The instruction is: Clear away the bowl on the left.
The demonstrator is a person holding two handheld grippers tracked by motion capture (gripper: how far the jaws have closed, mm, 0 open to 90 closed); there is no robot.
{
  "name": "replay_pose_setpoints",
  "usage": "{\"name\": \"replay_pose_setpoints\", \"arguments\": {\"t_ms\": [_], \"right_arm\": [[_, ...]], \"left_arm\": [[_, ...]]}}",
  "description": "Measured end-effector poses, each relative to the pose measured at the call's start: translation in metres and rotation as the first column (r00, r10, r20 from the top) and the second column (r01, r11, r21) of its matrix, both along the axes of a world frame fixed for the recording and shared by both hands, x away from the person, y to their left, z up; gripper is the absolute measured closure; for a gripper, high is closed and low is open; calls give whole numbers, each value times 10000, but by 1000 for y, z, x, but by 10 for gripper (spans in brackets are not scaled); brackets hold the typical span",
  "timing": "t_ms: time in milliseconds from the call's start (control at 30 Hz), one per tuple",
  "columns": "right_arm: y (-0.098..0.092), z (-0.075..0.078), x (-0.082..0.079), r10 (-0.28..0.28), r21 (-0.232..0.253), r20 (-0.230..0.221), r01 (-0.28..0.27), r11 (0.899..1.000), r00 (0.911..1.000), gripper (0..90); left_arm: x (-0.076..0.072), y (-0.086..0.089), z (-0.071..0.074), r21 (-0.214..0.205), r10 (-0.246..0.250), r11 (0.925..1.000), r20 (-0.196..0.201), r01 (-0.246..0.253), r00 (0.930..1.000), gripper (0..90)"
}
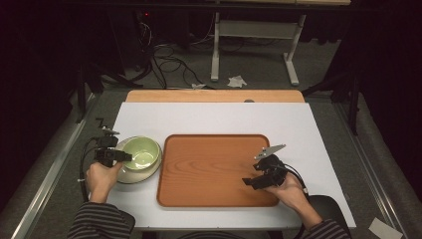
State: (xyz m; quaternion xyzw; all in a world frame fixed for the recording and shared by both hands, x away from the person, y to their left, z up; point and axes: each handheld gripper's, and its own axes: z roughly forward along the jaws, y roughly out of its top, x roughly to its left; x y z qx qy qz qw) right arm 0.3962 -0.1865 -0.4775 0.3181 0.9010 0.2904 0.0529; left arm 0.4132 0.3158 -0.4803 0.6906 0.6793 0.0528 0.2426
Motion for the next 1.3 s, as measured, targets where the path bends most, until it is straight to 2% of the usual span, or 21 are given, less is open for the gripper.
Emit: {"name": "replay_pose_setpoints", "arguments": {"t_ms": [300, 367, 433, 700, 800, 833, 933, 1033, 1300], "right_arm": [[0, 0, 0, 4, -23, 11, -4, 10000, 10000, 305], [0, 0, 0, 25, 0, 31, -25, 10000, 10000, 305], [0, 0, 0, 40, 34, 45, -40, 10000, 10000, 304], [-1, 1, 0, -61, -7, 17, 61, 10000, 10000, 306], [0, 0, 0, -9, 4, 25, 9, 10000, 10000, 306], [1, 1, 0, -9, -62, 24, 9, 10000, 10000, 306], [1, 0, 0, 2, -47, 24, -2, 10000, 10000, 306], [-1, 1, -1, -98, 55, 15, 98, 9999, 10000, 307], [1, 0, -1, 49, -3, 55, -49, 10000, 10000, 309]], "left_arm": [[0, 5, 0, -376, 116, 9992, -29, -117, 9999, 838], [0, 7, 0, -594, 189, 9981, 17, -188, 9998, 838], [-1, 9, 1, -746, 269, 9969, 199, -254, 9994, 837], [-4, 9, 8, -451, 373, 9984, 538, -349, 9979, 833], [-6, 11, 11, -571, 385, 9978, 686, -346, 9969, 833], [-8, 13, 14, -749, 410, 9966, 866, -345, 9954, 833], [-10, 13, 18, -782, 459, 9962, 1079, -375, 9931, 832], [-11, 14, 20, -904, 474, 9952, 1171, -369, 9920, 832], [-15, 12, 30, -999, 310, 9949, 1495, -161, 9883, 830]]}}
